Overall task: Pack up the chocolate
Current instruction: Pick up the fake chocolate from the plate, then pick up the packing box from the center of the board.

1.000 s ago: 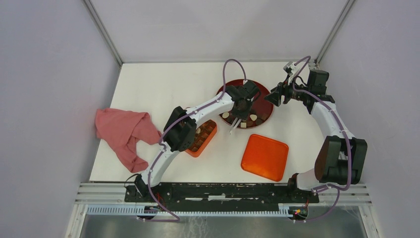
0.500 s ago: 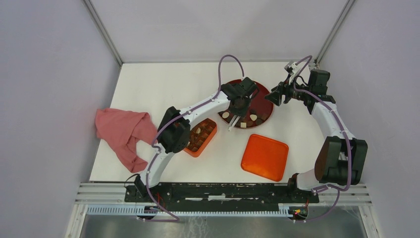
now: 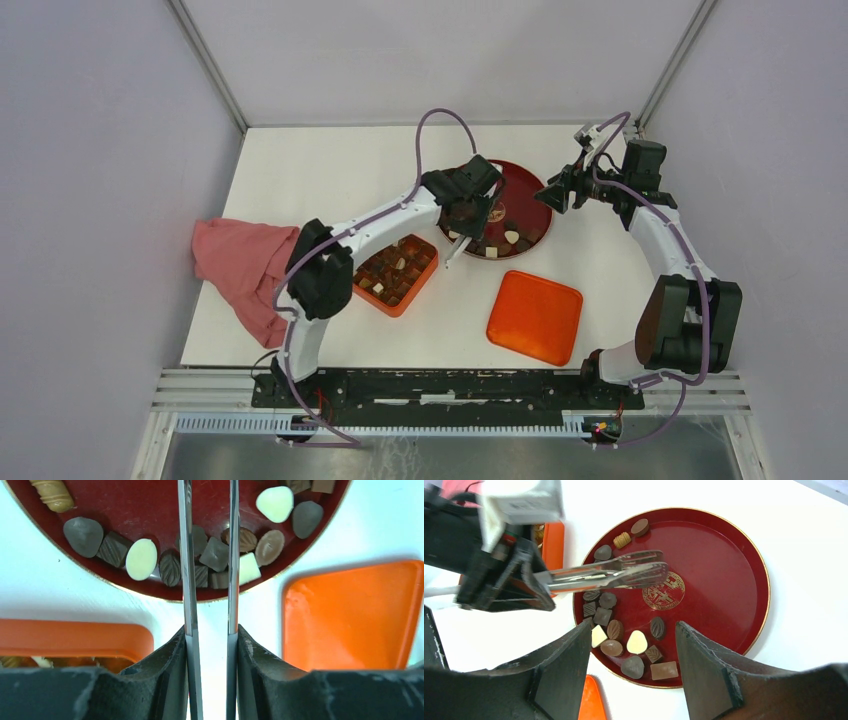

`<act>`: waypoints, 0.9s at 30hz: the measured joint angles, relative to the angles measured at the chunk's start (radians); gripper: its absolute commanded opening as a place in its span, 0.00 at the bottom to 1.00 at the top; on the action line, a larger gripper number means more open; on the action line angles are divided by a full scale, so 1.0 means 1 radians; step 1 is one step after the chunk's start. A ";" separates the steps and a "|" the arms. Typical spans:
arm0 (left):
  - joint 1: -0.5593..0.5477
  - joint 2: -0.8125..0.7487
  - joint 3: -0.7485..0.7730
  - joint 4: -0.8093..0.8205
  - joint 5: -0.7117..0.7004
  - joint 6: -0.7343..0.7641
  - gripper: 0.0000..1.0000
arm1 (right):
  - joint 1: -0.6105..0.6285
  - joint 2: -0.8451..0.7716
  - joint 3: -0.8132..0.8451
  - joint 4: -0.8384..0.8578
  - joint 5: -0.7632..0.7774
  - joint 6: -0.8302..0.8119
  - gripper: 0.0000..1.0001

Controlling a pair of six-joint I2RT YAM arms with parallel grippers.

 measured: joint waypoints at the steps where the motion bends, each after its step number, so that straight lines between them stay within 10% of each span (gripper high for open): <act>1: 0.000 -0.034 -0.027 0.005 0.005 0.000 0.02 | 0.000 0.000 0.000 0.000 0.000 0.000 0.68; 27: 0.009 -0.484 -0.466 0.095 0.024 -0.001 0.02 | 0.026 0.007 -0.047 0.050 0.001 0.020 0.68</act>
